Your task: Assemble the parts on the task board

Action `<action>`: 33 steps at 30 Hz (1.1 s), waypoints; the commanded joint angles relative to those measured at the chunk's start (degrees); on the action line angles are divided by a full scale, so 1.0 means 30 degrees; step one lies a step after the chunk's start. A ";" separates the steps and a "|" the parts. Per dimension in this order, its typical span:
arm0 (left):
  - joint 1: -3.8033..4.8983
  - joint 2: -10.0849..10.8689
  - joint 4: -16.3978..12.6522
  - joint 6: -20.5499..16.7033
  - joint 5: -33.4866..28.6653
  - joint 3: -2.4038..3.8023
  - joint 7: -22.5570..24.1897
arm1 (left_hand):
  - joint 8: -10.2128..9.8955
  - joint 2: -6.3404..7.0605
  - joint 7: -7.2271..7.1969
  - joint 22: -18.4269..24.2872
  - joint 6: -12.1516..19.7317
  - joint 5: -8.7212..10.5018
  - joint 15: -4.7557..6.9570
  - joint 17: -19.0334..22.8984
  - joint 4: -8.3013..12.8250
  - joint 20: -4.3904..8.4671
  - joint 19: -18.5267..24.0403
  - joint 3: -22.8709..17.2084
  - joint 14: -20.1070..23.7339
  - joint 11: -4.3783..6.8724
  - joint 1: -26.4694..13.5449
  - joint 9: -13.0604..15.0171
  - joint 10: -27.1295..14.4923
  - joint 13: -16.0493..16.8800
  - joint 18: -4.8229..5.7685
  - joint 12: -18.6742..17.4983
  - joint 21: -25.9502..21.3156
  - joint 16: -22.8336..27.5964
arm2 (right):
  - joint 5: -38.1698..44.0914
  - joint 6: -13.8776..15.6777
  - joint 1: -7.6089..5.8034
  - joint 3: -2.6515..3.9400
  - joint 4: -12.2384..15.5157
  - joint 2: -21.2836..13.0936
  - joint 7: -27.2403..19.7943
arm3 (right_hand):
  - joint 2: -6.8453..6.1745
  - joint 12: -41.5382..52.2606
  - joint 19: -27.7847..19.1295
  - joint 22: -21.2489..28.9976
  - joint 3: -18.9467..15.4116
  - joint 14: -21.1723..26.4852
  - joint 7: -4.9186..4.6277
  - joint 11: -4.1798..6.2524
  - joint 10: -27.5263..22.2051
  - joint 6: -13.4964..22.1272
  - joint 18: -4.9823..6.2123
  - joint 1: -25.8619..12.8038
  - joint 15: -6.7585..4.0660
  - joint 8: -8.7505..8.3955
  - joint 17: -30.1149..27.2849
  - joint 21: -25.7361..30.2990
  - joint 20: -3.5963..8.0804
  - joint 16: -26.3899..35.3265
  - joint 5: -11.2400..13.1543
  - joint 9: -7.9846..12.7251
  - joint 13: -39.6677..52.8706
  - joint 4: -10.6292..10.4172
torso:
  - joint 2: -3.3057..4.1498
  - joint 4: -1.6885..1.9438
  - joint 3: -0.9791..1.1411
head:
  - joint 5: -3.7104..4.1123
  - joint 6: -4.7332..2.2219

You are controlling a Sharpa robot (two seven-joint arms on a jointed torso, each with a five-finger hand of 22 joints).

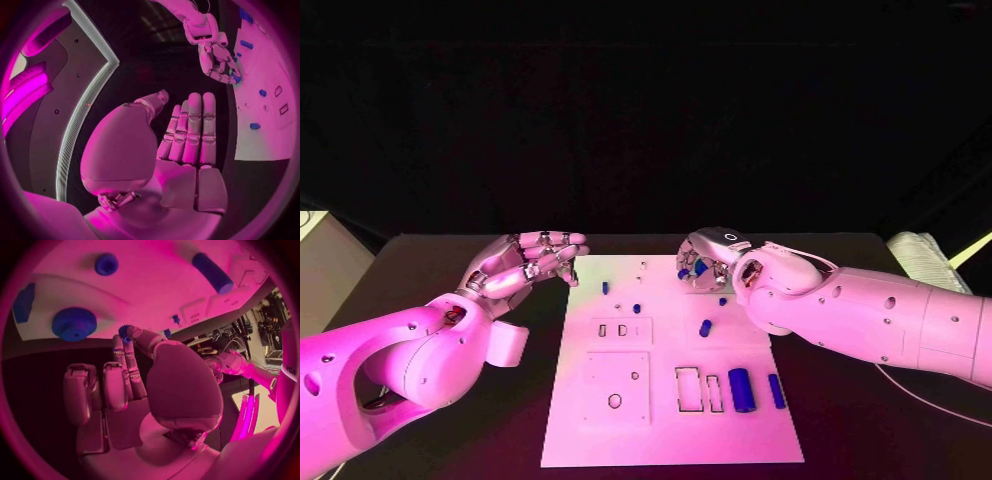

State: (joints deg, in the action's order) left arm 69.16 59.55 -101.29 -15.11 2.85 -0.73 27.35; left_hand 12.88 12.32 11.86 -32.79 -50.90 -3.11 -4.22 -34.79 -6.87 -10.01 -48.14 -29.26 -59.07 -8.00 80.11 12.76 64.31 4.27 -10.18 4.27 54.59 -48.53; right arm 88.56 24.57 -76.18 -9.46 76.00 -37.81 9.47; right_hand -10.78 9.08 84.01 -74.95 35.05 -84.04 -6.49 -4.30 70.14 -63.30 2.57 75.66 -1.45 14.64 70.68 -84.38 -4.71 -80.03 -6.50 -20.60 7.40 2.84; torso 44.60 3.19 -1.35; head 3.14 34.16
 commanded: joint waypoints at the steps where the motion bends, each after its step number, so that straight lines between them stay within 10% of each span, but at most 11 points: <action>1: 0.0037 -0.0026 -0.0009 0.0461 0.0086 0.0016 0.0042 | -0.0099 -0.0075 0.0038 -0.0033 0.0152 0.0059 0.0016 -0.0013 -0.0032 0.0052 0.0140 -0.0110 0.0175 -0.0071 -0.0053 0.0021 -0.0088 0.0028 -0.0063 -0.0104 0.0069 -0.0109 | 0.0417 0.1553 -0.0052 0.0076 -0.0077 0.0355 0.0343 | 0.0466 -0.0018 0.0836 -0.2262 0.0024 -0.0818 -0.0106 0.0512 0.0544 0.0057 -0.0269 0.0353 -0.0072 0.0067 -0.0025 -0.0076 0.0155 -0.0040 -0.0027 -0.0070 0.0913 0.0103 | 0.0058 0.0047 -0.0018 | 0.0009 -0.0087; 33: 0.0329 -0.0146 -0.0085 0.0534 0.0142 0.0018 -0.0019 | -0.0103 -0.0074 0.0050 -0.0065 0.0165 0.0060 0.0009 -0.0011 -0.0015 0.0044 0.0178 -0.0130 0.0189 -0.0081 -0.0068 0.0027 -0.0102 0.0030 -0.0065 -0.0103 0.0117 -0.0126 | 0.0155 0.1784 -0.0020 0.0310 -0.3374 0.3966 -0.0095 | 0.0395 -0.0195 0.0810 -0.2309 0.0200 -0.0814 -0.0234 0.0389 0.0339 0.0316 -0.0272 0.0252 0.0029 -0.0026 -0.0018 -0.0103 0.0081 -0.0079 -0.0147 -0.0290 0.1103 0.0215 | 0.0466 0.0435 -0.0286 | 0.0118 -0.0071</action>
State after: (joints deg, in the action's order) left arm 70.02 59.17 -101.33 -14.66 2.95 -0.73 27.07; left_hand 12.88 12.32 12.07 -32.93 -50.69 -3.11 -4.22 -34.78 -6.87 -9.82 -47.91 -29.26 -59.07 -7.99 80.11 12.79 64.31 4.29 -10.18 4.27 54.70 -48.52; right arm 88.84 30.95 -76.31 -8.54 66.08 -26.01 9.78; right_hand -10.33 8.09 84.01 -74.92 35.44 -84.04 -7.04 -4.30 70.13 -62.54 2.58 76.11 -1.44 14.50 70.69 -84.37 -4.72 -80.03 -6.63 -21.38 7.40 3.39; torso 45.80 4.39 -2.05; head 3.49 33.87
